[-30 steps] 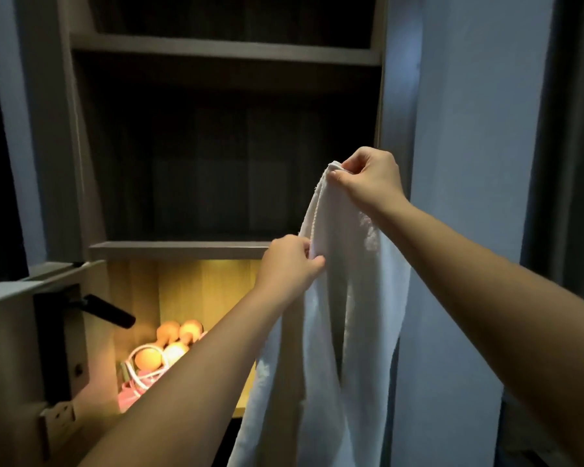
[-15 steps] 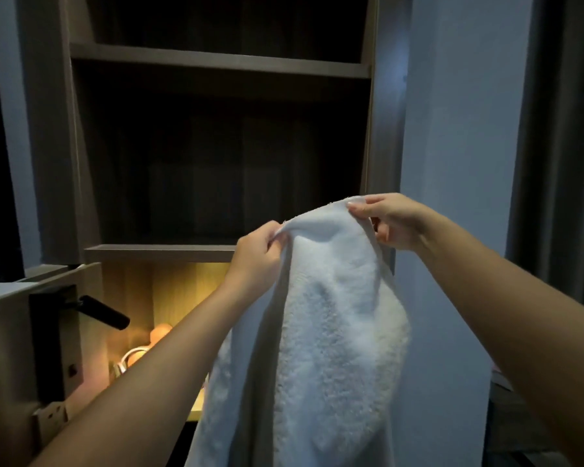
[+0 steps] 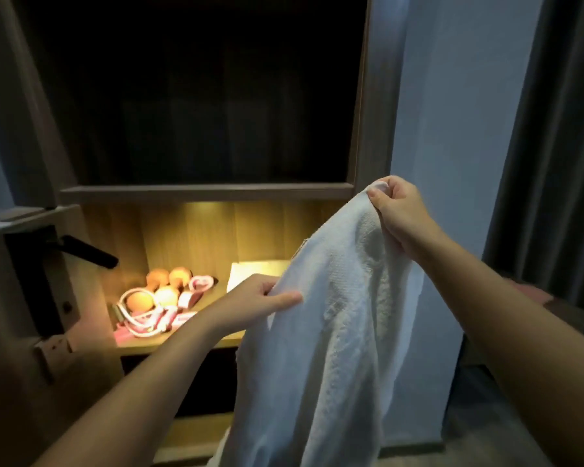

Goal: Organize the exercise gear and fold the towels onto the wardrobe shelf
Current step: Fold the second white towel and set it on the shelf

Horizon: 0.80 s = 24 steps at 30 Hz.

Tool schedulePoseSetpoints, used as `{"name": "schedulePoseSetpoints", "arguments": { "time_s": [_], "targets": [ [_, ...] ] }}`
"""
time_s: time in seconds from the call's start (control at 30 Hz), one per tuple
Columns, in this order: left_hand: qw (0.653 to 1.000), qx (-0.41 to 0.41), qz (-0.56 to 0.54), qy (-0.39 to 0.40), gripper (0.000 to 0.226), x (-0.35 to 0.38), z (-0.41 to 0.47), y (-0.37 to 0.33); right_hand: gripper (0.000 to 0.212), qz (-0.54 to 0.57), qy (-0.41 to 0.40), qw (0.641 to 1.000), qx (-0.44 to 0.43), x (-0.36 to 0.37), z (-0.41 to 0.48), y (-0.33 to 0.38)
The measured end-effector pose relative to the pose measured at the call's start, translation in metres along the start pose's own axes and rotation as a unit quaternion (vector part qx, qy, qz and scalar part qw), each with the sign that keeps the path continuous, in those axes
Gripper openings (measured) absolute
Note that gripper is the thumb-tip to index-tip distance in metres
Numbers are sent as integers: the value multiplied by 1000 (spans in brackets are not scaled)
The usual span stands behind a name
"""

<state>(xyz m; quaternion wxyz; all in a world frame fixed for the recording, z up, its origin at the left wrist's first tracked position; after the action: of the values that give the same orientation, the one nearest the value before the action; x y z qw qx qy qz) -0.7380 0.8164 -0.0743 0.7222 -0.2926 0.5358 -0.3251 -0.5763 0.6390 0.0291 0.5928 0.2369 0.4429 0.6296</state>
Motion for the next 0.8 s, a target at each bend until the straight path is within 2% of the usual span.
{"name": "schedulePoseSetpoints", "arguments": {
  "time_s": [0.07, 0.17, 0.23, 0.3, 0.33, 0.4, 0.47, 0.53, 0.6, 0.67, 0.8],
  "targets": [
    [1000, -11, 12, -1, 23, 19, -12, 30, 13, -53, 4, 998, 29, 0, -10, -23],
    [996, -30, -39, -77, 21, 40, -27, 56, 17, -153, 48, 986, 52, 8, -31, -55],
    [988, -30, -73, -132, 24, 44, -30, 56, 16, -214, 73, 972, 57, 15, -41, -66],
    [982, -40, -117, -143, 30, 41, -28, 49, 16, -270, 91, 957, 61, 21, -48, -67],
    [979, -53, -152, -124, 32, 40, -26, 47, 18, -293, 109, 948, 60, 24, -51, -65],
    [978, -84, -188, -29, 33, 40, -25, 41, 24, -332, 190, 922, 59, 31, -61, -64],
    [973, -139, -170, 68, 34, 45, -33, 48, 26, -376, 298, 874, 78, 40, -80, -78],
    [957, -210, -155, 124, 38, 58, -51, 72, 25, -417, 360, 826, 120, 45, -109, -113],
    [945, -258, -137, 144, 28, 78, -75, 107, 24, -429, 363, 803, 196, 44, -144, -165],
    [935, -286, -114, 177, 20, 102, -99, 140, 22, -410, 331, 802, 282, 42, -186, -220],
    [909, -361, -113, 173, 27, 150, -135, 191, 24, -315, 213, 847, 372, 44, -261, -292]
  ]
}}
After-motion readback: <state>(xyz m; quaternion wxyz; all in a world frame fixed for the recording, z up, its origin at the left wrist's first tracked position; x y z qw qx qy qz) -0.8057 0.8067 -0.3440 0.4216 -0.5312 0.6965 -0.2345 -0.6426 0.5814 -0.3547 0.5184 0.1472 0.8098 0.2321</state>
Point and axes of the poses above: each hand's wrist, its own z-axis towards the middle knuckle, its own x-axis out of the palm, y = z × x, the point moved 4 cm from there along z, towards the middle knuckle, and after that the axes turned 7 degrees about x, right-handed, at the moved point
